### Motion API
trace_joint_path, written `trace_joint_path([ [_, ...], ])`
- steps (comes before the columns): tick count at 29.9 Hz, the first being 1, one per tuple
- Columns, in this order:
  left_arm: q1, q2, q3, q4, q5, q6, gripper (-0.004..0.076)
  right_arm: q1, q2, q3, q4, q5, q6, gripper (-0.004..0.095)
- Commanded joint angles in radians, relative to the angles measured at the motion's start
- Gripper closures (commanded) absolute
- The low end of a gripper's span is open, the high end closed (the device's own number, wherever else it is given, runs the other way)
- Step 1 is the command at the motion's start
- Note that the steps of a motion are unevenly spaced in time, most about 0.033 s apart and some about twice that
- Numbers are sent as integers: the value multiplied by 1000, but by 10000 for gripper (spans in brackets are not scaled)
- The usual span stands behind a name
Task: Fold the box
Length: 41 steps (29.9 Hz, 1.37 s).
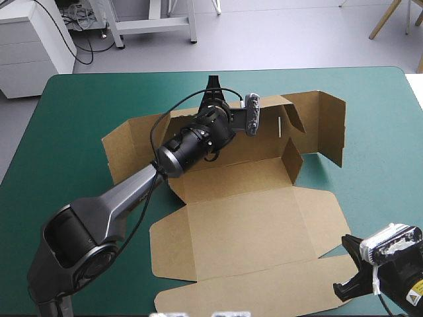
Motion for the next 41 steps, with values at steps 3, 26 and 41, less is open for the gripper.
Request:
trace_joint_path([
  [3,-72,-64,56,127,-60,-53,734,-5,10,-24,14,-57,-11,927],
  [26,-149,-383,721,940,-402,-790,734,-5,10,-24,8,-75,-2,927],
  [41,-151,-383,796,1089,-373,-1031,734,-5,27,-24,-55,-200,29,867],
])
